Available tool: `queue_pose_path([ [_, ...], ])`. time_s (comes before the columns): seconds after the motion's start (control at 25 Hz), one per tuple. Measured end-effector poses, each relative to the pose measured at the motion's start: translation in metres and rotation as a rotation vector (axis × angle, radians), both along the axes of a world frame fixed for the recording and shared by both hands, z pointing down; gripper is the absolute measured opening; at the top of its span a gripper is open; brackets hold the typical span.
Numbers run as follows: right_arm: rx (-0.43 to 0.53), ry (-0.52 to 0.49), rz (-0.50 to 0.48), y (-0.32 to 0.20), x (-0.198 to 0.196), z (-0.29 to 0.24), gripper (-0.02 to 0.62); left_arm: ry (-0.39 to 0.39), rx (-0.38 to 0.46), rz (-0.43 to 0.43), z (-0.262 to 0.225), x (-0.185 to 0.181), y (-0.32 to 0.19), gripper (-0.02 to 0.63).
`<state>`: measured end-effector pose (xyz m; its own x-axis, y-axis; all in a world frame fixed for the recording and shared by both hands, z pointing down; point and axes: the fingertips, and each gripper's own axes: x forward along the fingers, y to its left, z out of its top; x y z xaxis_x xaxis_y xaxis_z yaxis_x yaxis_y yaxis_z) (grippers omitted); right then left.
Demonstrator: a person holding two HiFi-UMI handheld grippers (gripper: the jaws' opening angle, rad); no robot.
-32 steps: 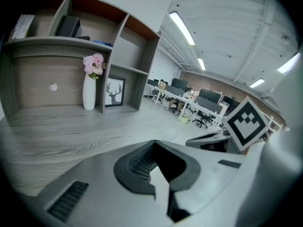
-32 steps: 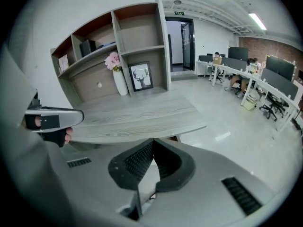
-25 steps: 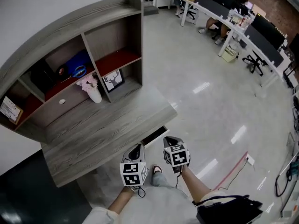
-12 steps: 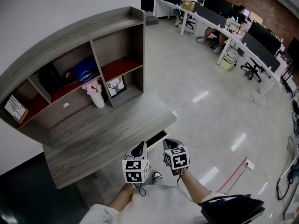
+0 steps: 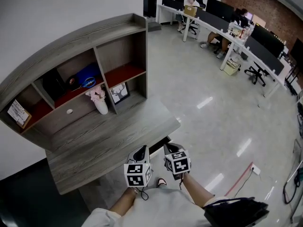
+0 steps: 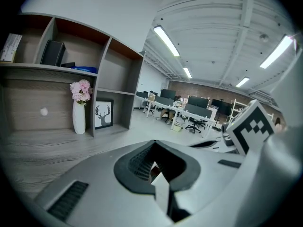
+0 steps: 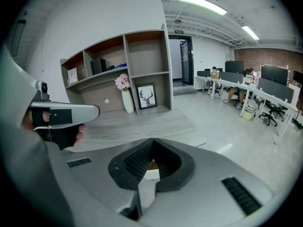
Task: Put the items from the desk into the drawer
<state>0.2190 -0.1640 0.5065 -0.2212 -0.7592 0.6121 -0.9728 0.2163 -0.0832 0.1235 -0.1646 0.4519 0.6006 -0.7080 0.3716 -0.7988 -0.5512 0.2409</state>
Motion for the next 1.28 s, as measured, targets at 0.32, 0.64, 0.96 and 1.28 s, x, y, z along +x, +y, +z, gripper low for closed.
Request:
queue_pose_path([
  [0.32,0.012,0.02,-0.015,-0.0016,-0.0054,-0.0018,-0.002,0.011,-0.015,-0.017,0.0021,-0.0064,-0.0026,-0.002],
  [0.64,0.015,0.013,-0.009,-0.0036,-0.0037,-0.0034,-0.002,0.015,-0.014,-0.021,0.0019,-0.0059,-0.0041,-0.002],
  [0.96,0.029,0.007,0.01,-0.0024,0.0011,-0.006,-0.003,0.019,-0.016,-0.021,0.0025,-0.0057,-0.0028,-0.002],
  [1.28,0.03,-0.001,0.024,0.0027,0.0,-0.0059,-0.002,0.02,-0.022,-0.025,0.0041,-0.0098,0.0023,-0.002],
])
